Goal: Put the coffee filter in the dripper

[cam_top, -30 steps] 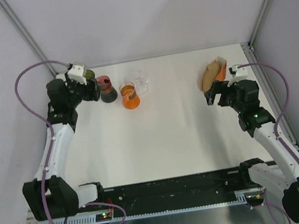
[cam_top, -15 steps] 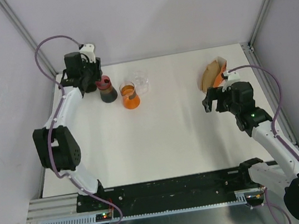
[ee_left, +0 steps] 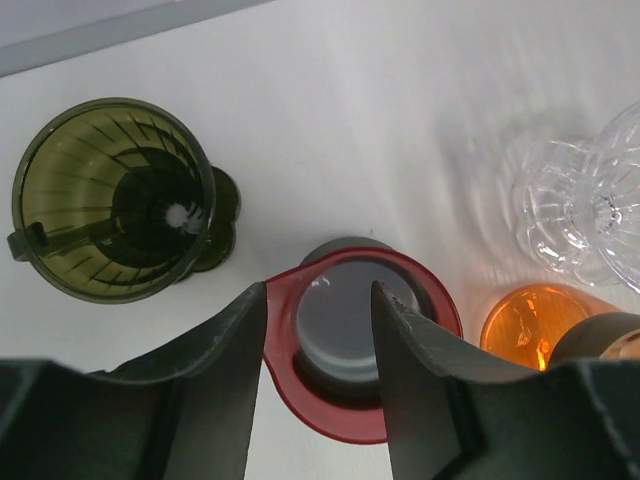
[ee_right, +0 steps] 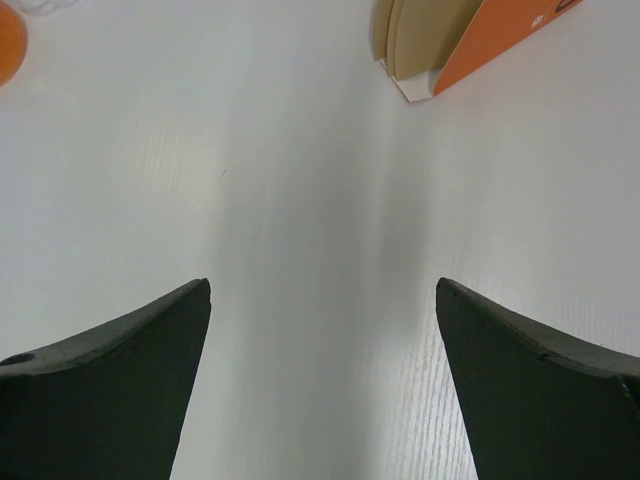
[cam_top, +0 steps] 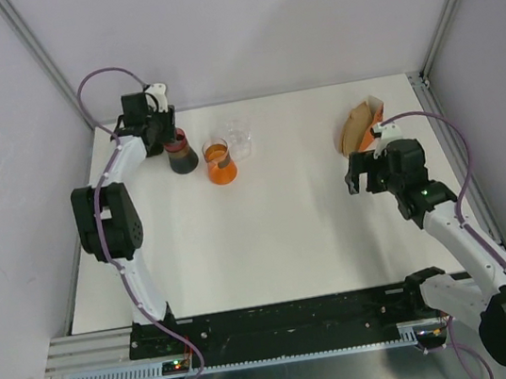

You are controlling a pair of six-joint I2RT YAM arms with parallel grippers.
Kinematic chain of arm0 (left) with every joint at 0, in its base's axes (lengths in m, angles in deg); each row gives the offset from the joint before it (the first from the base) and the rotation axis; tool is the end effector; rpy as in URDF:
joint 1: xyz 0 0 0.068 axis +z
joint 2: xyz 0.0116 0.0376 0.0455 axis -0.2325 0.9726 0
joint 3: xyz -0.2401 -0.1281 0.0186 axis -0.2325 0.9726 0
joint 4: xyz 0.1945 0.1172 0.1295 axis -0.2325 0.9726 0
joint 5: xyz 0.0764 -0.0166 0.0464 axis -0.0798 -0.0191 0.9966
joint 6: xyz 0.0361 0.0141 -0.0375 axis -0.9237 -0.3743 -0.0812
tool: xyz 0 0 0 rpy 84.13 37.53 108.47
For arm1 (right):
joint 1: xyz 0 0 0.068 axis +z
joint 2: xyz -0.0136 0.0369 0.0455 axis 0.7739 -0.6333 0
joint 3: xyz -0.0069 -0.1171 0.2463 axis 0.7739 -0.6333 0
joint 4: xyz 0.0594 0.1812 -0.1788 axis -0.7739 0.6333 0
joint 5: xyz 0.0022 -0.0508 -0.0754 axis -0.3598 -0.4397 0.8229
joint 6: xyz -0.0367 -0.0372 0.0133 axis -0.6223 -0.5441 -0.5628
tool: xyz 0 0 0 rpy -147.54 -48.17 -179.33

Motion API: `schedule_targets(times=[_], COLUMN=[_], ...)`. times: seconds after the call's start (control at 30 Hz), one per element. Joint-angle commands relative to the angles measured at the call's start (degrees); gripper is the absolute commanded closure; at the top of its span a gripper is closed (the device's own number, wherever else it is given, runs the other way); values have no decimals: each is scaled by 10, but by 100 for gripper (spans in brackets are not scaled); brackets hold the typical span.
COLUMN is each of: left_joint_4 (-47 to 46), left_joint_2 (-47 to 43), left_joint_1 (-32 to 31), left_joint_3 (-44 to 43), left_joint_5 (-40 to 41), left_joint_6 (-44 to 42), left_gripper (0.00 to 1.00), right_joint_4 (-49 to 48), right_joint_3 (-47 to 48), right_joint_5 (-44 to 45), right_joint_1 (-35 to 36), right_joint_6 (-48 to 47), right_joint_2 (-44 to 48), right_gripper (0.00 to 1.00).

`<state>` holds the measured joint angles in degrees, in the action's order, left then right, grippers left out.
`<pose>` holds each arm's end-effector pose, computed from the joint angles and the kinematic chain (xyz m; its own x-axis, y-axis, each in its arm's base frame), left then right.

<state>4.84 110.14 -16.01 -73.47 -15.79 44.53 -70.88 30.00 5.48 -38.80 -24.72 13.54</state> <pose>0.4659 -0.0254 0.2634 -0.5705 0.1723 -0.8030 0.2317 0.9718 0.0440 0.2111 0.0460 0.2672 -0.5270 0.0018 -0.8498 -0.1841 0.9760 0.1162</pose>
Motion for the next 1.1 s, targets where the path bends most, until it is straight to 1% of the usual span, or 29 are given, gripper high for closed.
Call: schedule_targets(times=[0.0, 0.27, 0.6, 0.7, 0.83, 1.07], left_joint_4=[5, 18, 19, 19, 21, 30], left_joint_2=[6, 27, -35, -43, -41, -18], left_joint_1=[5, 7, 8, 8, 11, 23], left_joint_3=[-35, -39, -52, -52, -47, -35], left_joint_5=[-26, -12, -15, 8, 30, 25], left_joint_6=[0, -7, -16, -19, -22, -7], left_gripper=[50, 51, 49, 48, 46, 45], right_joint_4=[-8, -17, -19, -20, -21, -20], right_joint_3=[27, 28, 28, 28, 28, 28], right_joint_5=[11, 13, 8, 8, 8, 16], right_joint_1=[2, 3, 3, 3, 2, 3], right_joint_6=[-10, -10, -11, -11, -12, -13], right_joint_2=[-10, -22, -39, -42, -43, -41], right_gripper=[1, 1, 1, 1, 1, 1])
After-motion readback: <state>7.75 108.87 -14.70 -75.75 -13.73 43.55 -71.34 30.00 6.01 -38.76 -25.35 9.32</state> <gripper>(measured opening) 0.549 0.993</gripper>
